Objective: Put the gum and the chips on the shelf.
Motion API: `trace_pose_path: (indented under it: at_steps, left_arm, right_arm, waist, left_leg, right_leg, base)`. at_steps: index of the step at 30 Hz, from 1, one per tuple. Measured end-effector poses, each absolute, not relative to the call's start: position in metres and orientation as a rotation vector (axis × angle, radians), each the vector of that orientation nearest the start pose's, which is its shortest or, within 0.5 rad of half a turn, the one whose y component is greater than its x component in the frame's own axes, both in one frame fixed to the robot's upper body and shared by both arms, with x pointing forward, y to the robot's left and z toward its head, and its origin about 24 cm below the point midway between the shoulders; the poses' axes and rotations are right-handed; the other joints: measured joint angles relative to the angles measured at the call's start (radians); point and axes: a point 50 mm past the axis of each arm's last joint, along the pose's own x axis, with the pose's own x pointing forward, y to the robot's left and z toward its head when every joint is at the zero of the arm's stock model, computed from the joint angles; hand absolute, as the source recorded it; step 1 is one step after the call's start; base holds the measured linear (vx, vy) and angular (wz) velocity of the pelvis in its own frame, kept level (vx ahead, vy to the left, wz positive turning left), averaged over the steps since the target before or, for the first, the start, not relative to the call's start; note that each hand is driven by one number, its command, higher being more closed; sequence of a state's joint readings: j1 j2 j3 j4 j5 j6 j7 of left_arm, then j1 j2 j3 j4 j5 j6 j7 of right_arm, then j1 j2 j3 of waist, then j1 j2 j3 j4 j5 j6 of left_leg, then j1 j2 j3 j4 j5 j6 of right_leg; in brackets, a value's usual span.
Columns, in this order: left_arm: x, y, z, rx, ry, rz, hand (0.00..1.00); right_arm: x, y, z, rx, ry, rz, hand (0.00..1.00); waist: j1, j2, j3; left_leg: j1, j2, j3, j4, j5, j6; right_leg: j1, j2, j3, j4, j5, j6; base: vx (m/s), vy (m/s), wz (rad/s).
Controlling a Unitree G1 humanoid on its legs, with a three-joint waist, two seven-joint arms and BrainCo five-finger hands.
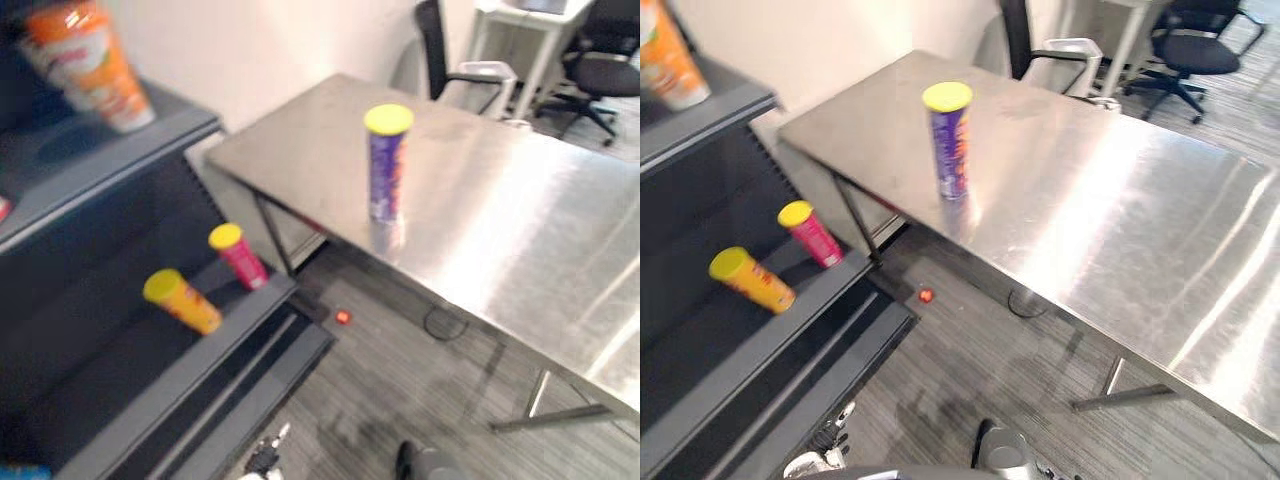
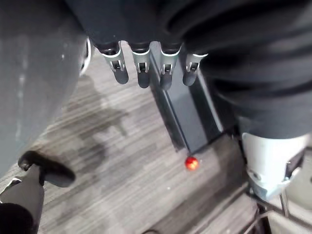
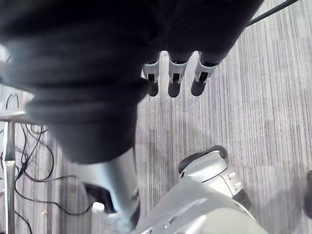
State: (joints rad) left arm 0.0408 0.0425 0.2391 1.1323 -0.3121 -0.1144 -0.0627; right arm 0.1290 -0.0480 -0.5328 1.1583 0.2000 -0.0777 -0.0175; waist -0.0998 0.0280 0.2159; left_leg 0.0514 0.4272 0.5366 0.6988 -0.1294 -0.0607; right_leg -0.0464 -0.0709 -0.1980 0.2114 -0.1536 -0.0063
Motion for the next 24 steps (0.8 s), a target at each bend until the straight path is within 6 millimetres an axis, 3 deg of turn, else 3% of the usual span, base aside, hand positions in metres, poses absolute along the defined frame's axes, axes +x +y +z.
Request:
trace_pose_path:
  at_steps: [1, 3, 6, 8, 9, 12, 15, 24]
  left_arm:
    - [0.099, 0.194, -0.162, -0.368, 0.987, 0.383, 0.00]
    - [0.097, 0.193, -0.162, -0.359, 0.994, 0.380, 0.00]
    - [0.096, 0.193, -0.162, -0.353, 0.993, 0.383, 0.00]
    - [0.090, 0.188, -0.164, -0.366, 1.014, 0.388, 0.00]
    - [0.088, 0.186, -0.165, -0.375, 1.019, 0.392, 0.00]
    - [0.087, 0.194, -0.165, -0.358, 1.022, 0.409, 0.00]
    - [0.085, 0.197, -0.165, -0.345, 1.027, 0.409, 0.00]
    - [0.082, 0.199, -0.165, -0.323, 1.037, 0.404, 0.00]
  right_arm:
    - [0.039, -0.228, -0.168, 0.385, 1.108, -0.710, 0.00]
    - [0.033, -0.231, -0.168, 0.373, 1.117, -0.726, 0.00]
    - [0.036, -0.236, -0.166, 0.356, 1.095, -0.741, 0.00]
    - [0.037, -0.242, -0.164, 0.340, 1.085, -0.748, 0.00]
    - [0.036, -0.245, -0.164, 0.337, 1.083, -0.755, 0.00]
    - [0.029, -0.226, -0.169, 0.394, 1.111, -0.755, 0.00]
    - [0.026, -0.218, -0.170, 0.427, 1.121, -0.764, 0.00]
    - [0.024, -0.219, -0.170, 0.477, 1.103, -0.791, 0.00]
  waist:
    - [0.003, 0.000, 0.000]
    - [0.007, 0.001, 0.000]
    - [0.024, 0.011, -0.001]
    - [0.025, 0.038, -0.011]
    - [0.026, 0.051, -0.012]
    - [0.026, 0.006, -0.034]
    - [0.028, -0.012, -0.043]
    - [0.051, -0.011, -0.059]
  left_leg:
    - [-0.026, -0.073, -0.111, -0.035, -0.059, -0.029]
    - [-0.033, -0.133, -0.182, -0.141, -0.088, -0.044]
    - [-0.063, -0.194, -0.332, -0.371, -0.082, -0.050]
    - [-0.077, -0.219, -0.411, -0.480, -0.015, -0.058]
    - [-0.075, -0.217, -0.413, -0.502, -0.007, -0.086]
    - [-0.032, -0.286, -0.341, -0.553, -0.010, -0.062]
    - [0.006, -0.337, -0.299, -0.606, -0.002, -0.049]
    - [0.076, -0.339, -0.248, -0.667, -0.002, -0.048]
  right_leg:
    - [0.007, 0.001, 0.046, -0.004, 0.003, -0.003]
    - [0.033, 0.008, 0.097, -0.014, 0.007, -0.003]
    - [0.025, 0.026, 0.195, -0.036, 0.018, 0.028]
    - [0.010, 0.043, 0.253, -0.042, 0.031, 0.064]
    - [0.009, 0.051, 0.265, -0.044, 0.033, 0.071]
    - [0.032, -0.021, 0.311, -0.103, 0.063, 0.125]
    - [0.045, -0.067, 0.319, -0.139, 0.079, 0.149]
    - [0.058, -0.053, 0.330, -0.155, 0.082, 0.150]
  base:
    - [0.08, 0.012, -1.15]
    - [0.09, 0.055, -1.06]
    - [0.07, 0.147, -1.04]
    - [0.10, 0.275, -0.93]
    - [0.14, 0.298, -0.73]
    - [0.14, 0.257, -0.36]
    - [0.14, 0.244, -0.21]
    - [0.04, 0.017, -0.19]
